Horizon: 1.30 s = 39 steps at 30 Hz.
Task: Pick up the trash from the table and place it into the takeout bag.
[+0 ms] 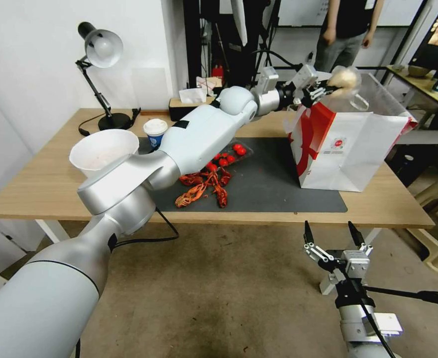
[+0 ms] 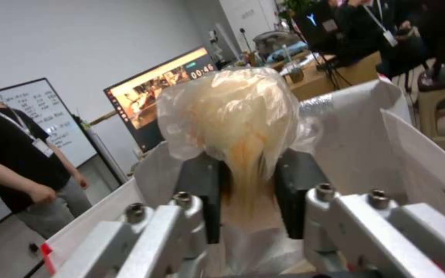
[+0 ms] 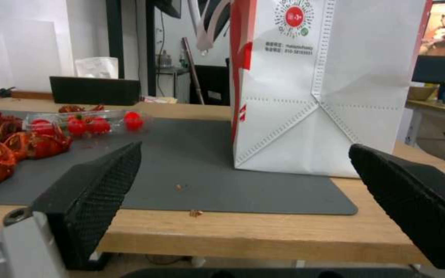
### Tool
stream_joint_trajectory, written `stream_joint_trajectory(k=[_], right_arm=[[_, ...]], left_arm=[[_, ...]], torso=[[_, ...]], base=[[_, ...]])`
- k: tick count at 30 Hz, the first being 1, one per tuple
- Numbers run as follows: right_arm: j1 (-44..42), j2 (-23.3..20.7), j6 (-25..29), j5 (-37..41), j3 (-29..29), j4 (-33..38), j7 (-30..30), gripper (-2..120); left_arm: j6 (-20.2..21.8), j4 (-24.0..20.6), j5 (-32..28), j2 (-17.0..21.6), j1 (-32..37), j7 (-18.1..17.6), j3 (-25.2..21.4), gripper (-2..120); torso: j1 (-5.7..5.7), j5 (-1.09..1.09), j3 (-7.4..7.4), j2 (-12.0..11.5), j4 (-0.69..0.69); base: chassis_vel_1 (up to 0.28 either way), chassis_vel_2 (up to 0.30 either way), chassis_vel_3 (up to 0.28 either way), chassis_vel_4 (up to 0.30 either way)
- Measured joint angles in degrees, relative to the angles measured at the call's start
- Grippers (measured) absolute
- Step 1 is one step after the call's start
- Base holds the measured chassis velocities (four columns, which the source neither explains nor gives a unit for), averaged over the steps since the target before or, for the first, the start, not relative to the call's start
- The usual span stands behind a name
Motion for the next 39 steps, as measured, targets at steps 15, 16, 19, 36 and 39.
stream_joint_trajectory(k=[15, 16, 19, 36, 39], right_arm=[[-0.01, -0.21, 0.14, 0.6, 0.34, 0.34, 0.0, 100], [-0.01, -0.21, 0.14, 0.6, 0.34, 0.34, 0.0, 100], [0.03, -0.12, 0.2, 0.6, 0.22, 0.34, 0.0, 100], [0.53, -0.53, 0.07, 0.62, -0.09, -0.09, 0.03, 100], [0.66, -0.53, 0.02, 0.55, -0.27, -0.34, 0.06, 100]], left_arm=[[-1.42, -0.01, 1.95, 0.08, -2.43, -0.3, 3.93, 83], [-1.42, -0.01, 1.95, 0.08, -2.43, -0.3, 3.93, 83], [-1.43, 0.23, 1.63, 0.09, -3.07, -1.39, 4.44, 96], [6.83, -15.18, -3.92, 0.3, 3.94, -36.95, 2.07, 100], [8.5, -19.72, -3.46, 1.94, 6.33, -47.56, 1.97, 100]], torso=[[0.0, 0.0, 0.0, 0.0, 0.0], [0.0, 0.0, 0.0, 0.0, 0.0], [0.0, 0.0, 0.0, 0.0, 0.0], [0.0, 0.0, 0.0, 0.01, -0.02], [0.0, 0.01, 0.0, 0.01, -0.02]], base=[[0.0, 0.0, 0.0, 0.0], [0.0, 0.0, 0.0, 0.0], [0.0, 0.0, 0.0, 0.0], [0.0, 0.0, 0.0, 0.0], [0.0, 0.0, 0.0, 0.0]])
